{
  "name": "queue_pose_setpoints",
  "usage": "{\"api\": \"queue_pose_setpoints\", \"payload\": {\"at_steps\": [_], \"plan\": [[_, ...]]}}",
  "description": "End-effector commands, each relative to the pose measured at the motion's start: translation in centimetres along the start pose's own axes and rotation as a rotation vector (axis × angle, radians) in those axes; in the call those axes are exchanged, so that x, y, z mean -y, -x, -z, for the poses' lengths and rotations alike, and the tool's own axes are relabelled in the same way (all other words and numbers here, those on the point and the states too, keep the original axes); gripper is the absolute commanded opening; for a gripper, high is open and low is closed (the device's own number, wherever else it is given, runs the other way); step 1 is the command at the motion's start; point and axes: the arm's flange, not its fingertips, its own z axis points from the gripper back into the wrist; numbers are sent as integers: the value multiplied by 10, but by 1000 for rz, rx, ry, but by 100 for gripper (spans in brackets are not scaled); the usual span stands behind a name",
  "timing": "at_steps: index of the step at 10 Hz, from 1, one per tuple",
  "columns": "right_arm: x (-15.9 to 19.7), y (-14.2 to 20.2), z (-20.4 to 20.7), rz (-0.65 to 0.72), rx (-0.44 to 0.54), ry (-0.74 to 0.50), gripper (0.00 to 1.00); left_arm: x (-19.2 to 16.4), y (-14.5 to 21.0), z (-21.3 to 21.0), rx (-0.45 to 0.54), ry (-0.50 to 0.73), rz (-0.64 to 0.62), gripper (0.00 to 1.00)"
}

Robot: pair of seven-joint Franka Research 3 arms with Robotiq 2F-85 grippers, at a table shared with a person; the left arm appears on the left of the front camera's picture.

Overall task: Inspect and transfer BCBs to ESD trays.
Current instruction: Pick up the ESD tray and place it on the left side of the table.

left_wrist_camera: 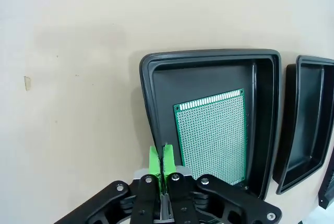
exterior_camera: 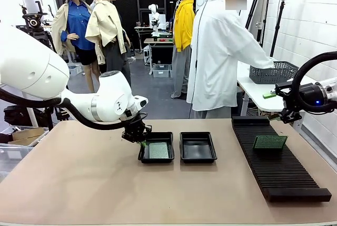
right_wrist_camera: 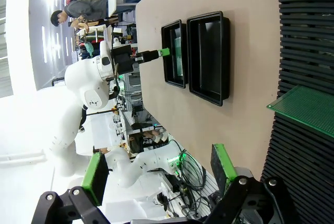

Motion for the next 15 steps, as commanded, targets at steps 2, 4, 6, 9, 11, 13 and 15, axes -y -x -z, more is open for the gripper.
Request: {"api": "queue_pose_setpoints", "payload": {"at_steps": [2, 4, 6, 9, 11, 13, 15], "plan": [[-2, 0, 1, -4, -5, 4, 100, 0, 0, 1, 7, -1, 5, 0], [-2, 0, 1, -4, -5, 4, 100, 0, 0, 1, 7, -1, 5, 0], [-2, 0, 1, -4, -5, 4, 100, 0, 0, 0, 0, 0, 0, 0], [-2, 0, 1, -4, -5, 4, 100, -34, 12, -18, 50, 35, 42, 0], [-2, 0, 1, -4, -5, 4, 100, -57, 15, -21, 49, 8, 29, 0], [-2, 0, 1, -4, -5, 4, 100, -81, 20, -25, 45, 9, 12, 0], [-2, 0, 1, -4, -5, 4, 100, -102, 23, -25, 31, -1, -4, 0]]}}
